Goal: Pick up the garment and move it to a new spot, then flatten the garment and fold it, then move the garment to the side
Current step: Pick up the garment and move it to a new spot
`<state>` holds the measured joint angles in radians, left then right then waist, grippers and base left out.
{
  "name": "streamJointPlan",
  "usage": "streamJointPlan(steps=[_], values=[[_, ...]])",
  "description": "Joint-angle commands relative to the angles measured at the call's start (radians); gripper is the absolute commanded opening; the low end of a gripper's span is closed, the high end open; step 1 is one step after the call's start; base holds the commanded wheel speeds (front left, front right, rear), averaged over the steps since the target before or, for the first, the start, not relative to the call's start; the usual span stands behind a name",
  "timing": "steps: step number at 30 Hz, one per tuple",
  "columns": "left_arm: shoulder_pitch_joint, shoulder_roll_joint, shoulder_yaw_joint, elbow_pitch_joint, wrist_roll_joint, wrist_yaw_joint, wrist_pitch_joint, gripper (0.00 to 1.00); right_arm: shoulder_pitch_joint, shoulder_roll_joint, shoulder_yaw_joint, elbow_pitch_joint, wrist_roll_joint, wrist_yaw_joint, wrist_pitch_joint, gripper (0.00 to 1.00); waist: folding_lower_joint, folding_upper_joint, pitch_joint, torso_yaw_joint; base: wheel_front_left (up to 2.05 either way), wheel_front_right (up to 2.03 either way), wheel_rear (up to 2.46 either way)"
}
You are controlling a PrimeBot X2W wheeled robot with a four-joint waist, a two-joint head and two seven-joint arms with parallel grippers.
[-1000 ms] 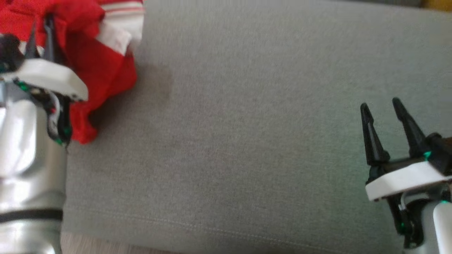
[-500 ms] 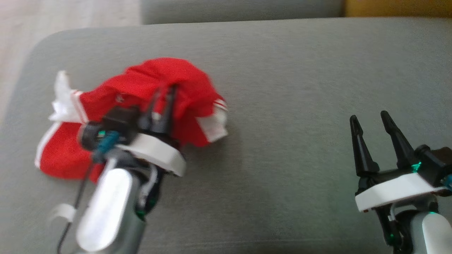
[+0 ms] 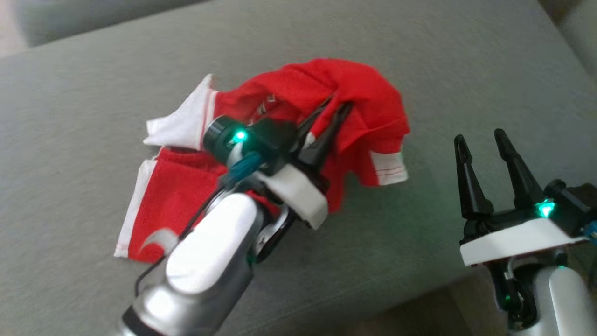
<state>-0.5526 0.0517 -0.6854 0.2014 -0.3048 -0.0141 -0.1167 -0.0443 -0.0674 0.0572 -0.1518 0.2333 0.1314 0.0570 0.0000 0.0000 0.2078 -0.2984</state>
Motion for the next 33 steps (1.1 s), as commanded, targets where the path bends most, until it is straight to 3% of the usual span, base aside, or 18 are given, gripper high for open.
streamJointPlan(steps=[1, 8, 15, 16, 17, 18, 24, 33], values=[[-0.050, -0.001, 0.015, -0.013, -0.009, 0.011, -0.001, 0.00, -0.039, 0.006, 0.023, -0.030, 0.011, -0.001, -0.011, 1.00, 0.0000, 0.0000, 0.075, -0.083, 0.00, 0.00, 0.00], [-0.090, -0.001, -0.064, 0.184, -0.064, 0.032, 0.076, 0.00, -0.045, 0.012, 0.022, 0.006, 0.021, -0.001, -0.045, 1.00, 0.0000, 0.0000, 0.112, -0.103, 0.00, 0.00, 0.00], [-0.070, 0.006, -0.067, 0.290, -0.083, 0.039, 0.070, 0.00, -0.054, 0.012, 0.028, 0.031, 0.011, -0.001, -0.051, 1.00, 0.0000, 0.0000, 0.080, -0.030, 0.00, 0.00, 0.00], [-0.063, 0.008, -0.065, 0.293, -0.086, 0.041, 0.057, 0.05, -0.053, 0.011, 0.028, 0.033, 0.009, -0.001, -0.049, 1.00, 0.0000, 0.0000, 0.071, -0.015, 0.00, 0.00, 0.00], [-0.057, 0.009, -0.062, 0.292, -0.087, 0.044, 0.038, 0.96, -0.051, 0.008, 0.028, 0.035, 0.007, -0.001, -0.047, 1.00, 0.0000, 0.0000, 0.061, 0.001, 0.00, 0.00, 0.00], [-0.047, 0.010, -0.060, 0.288, -0.091, 0.043, 0.020, 1.00, -0.049, 0.005, 0.028, 0.036, 0.004, -0.001, -0.044, 1.00, 0.0000, 0.0000, 0.051, 0.016, 0.00, 0.00, 0.00], [0.030, 0.029, -0.019, 0.219, -0.103, 0.088, -0.098, 1.00, -0.030, -0.013, 0.024, 0.031, -0.011, -0.001, -0.025, 1.00, 0.0000, 0.0000, -0.014, 0.108, 0.00, 0.00, 0.00], [0.188, 0.149, 0.177, 0.012, -0.078, 0.270, -0.144, 1.00, 0.009, -0.029, -0.009, -0.002, -0.031, -0.001, 0.012, 1.00, 0.0000, 0.0000, -0.072, 0.218, 0.00, 0.00, 0.00]])
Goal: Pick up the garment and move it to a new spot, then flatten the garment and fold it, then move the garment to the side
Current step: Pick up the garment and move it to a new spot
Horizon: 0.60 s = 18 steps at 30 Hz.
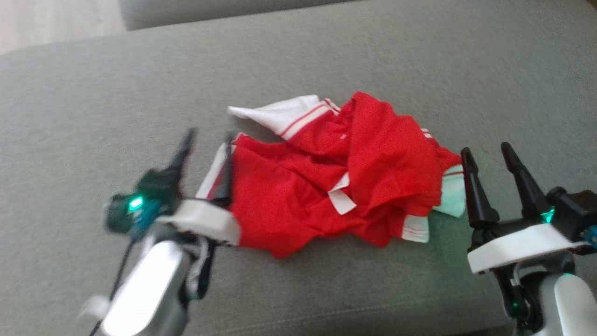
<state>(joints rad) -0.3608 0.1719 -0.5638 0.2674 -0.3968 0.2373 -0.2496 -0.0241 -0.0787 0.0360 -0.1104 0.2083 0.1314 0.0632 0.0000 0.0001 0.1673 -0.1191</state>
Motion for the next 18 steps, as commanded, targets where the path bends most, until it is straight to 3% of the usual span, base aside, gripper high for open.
streamJointPlan(steps=[1, 7, 18], values=[[0.018, 0.042, 0.079, -0.076, 0.019, 0.034, -0.011, 1.00, -0.008, -0.017, 0.008, -0.046, -0.008, -0.001, 0.009, 1.00, 0.0000, -0.0001, -0.037, 0.048, 0.00, 0.00, 0.00], [0.130, 0.112, 0.186, -0.185, 0.060, 0.062, -0.012, 1.00, 0.017, -0.014, -0.013, -0.053, -0.013, -0.001, 0.024, 1.00, 0.0000, -0.0001, -0.069, 0.080, 0.00, 0.00, 0.00], [0.243, 0.189, 0.234, -0.202, 0.045, -0.013, -0.012, 1.00, 0.077, -0.013, -0.014, -0.059, -0.016, -0.001, 0.043, 1.00, 0.0000, -0.0001, -0.132, 0.076, 0.00, 0.00, 0.00]])
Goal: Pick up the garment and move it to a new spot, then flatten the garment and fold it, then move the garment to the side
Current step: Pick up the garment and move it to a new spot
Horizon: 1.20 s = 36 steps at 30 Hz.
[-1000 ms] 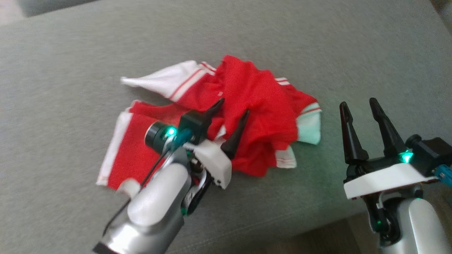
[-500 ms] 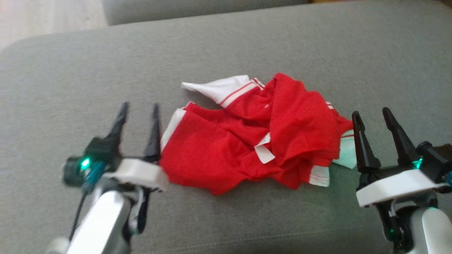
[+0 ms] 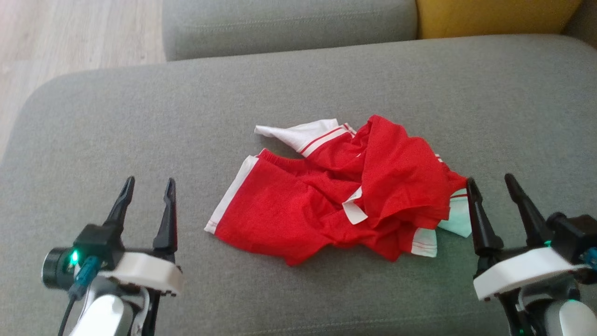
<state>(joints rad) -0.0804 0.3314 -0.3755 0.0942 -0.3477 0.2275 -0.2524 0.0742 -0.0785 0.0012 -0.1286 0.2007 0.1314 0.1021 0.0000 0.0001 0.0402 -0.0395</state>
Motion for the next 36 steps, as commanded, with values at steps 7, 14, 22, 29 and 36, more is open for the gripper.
streamJointPlan(steps=[7, 14, 22, 29, 36], values=[[0.009, 0.042, 0.041, -0.041, 0.002, 0.016, -0.002, 1.00, 0.012, -0.008, 0.021, -0.053, -0.011, -0.001, 0.019, 1.00, 0.0000, -0.0001, -0.033, -0.011, 0.00, 0.00, 0.00], [0.022, 0.052, 0.038, -0.056, 0.013, 0.036, 0.007, 1.00, 0.019, -0.004, 0.020, -0.068, -0.013, -0.001, 0.026, 1.00, 0.0000, -0.0001, -0.036, -0.009, 0.00, 0.00, 0.00], [0.022, 0.057, 0.038, -0.064, 0.014, 0.049, 0.013, 1.00, 0.015, -0.001, 0.023, -0.071, -0.014, -0.001, 0.027, 1.00, 0.0000, -0.0001, -0.028, -0.009, 0.00, 0.00, 0.00], [0.016, 0.060, 0.036, -0.068, 0.015, 0.056, 0.015, 1.00, 0.008, 0.000, 0.025, -0.071, -0.013, -0.001, 0.024, 1.00, 0.0000, -0.0001, -0.018, -0.009, 0.00, 0.00, 0.00], [-0.038, 0.037, -0.005, -0.068, 0.028, 0.042, 0.039, 1.00, -0.004, -0.002, 0.022, -0.077, -0.009, -0.001, 0.024, 1.00, 0.0000, -0.0001, 0.020, -0.002, 0.00, 0.00, 0.00]])
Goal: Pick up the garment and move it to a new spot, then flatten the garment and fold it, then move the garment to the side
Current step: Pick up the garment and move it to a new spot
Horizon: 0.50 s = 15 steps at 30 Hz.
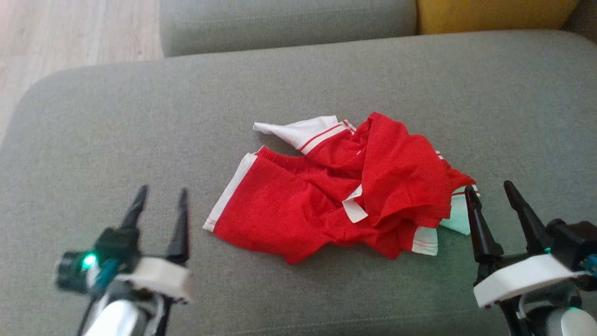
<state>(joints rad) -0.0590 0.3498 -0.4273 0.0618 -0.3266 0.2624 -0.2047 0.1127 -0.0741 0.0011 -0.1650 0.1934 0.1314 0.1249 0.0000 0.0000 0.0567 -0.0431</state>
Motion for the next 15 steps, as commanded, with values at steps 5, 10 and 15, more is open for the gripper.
streamJointPlan(steps=[5, 10, 15], values=[[-0.164, -0.048, -0.045, 0.029, 0.013, -0.052, 0.049, 1.00, -0.064, -0.008, 0.032, -0.045, 0.003, -0.001, -0.002, 1.00, 0.0000, 0.0000, 0.057, 0.002, 0.00, 0.00, 0.00], [-0.265, -0.127, -0.130, 0.178, 0.004, -0.113, 0.141, 1.00, -0.093, -0.014, 0.044, -0.039, 0.011, -0.001, -0.010, 1.00, 0.0000, 0.0000, 0.108, -0.009, 0.00, 0.00, 0.00], [-0.337, -0.176, -0.170, 0.352, -0.014, -0.151, 0.237, 1.00, -0.110, -0.015, 0.048, -0.028, 0.017, -0.001, -0.018, 1.00, 0.0000, 0.0000, 0.139, -0.022, 0.00, 0.00, 0.00]])
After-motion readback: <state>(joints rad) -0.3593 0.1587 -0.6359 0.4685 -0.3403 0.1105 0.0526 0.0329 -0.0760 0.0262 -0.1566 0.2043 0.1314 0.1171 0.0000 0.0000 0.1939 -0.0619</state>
